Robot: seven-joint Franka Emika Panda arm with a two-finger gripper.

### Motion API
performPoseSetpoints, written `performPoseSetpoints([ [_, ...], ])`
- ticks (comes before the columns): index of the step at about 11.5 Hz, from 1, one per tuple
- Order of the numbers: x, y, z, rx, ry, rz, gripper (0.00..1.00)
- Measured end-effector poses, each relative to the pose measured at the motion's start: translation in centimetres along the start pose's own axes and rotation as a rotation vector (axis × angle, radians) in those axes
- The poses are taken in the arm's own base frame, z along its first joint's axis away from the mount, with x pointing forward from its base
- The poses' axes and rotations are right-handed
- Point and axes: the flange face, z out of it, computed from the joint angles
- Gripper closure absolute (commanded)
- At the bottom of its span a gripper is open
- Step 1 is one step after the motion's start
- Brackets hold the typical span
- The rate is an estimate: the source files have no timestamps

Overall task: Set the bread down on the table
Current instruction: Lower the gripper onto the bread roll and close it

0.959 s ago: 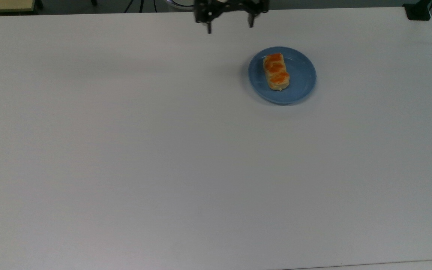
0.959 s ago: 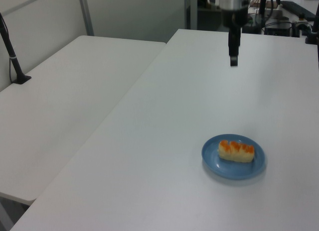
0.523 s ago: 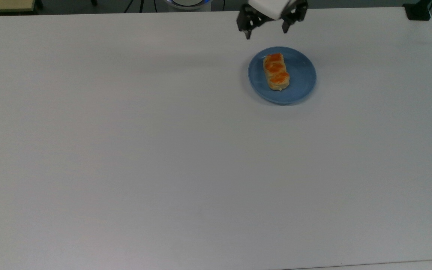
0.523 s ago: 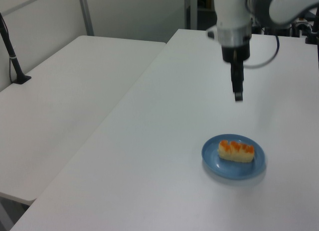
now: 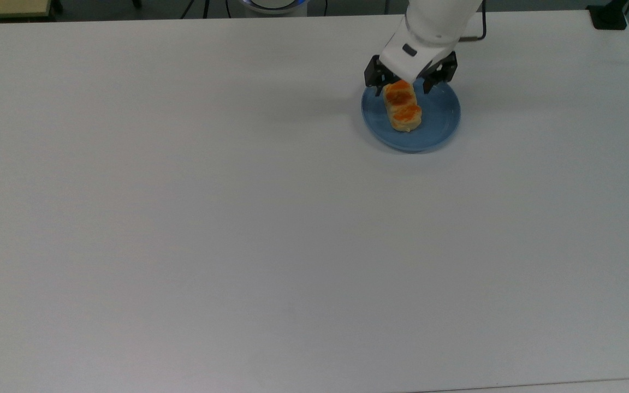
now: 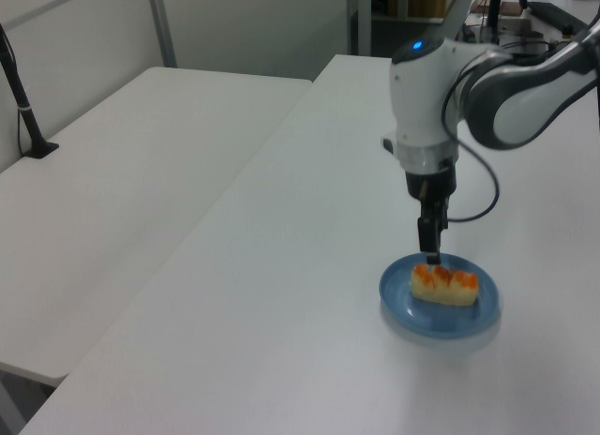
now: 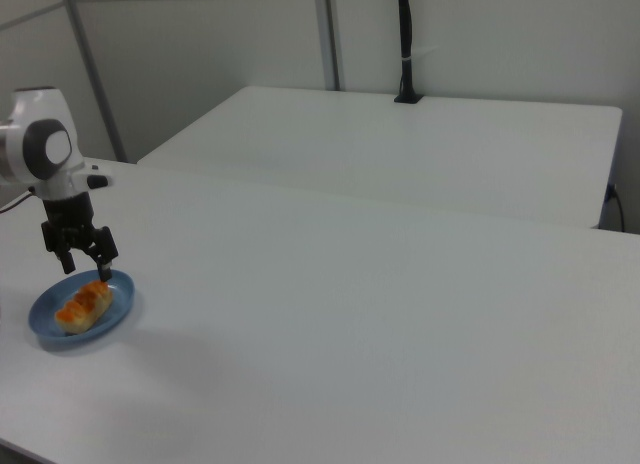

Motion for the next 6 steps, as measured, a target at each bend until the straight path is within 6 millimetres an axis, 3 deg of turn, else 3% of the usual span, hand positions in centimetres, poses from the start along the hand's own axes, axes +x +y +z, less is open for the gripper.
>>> performPoseSetpoints([
  [6,0.0,-2.9,3.9,0.003,0.004,0.022,0.04],
])
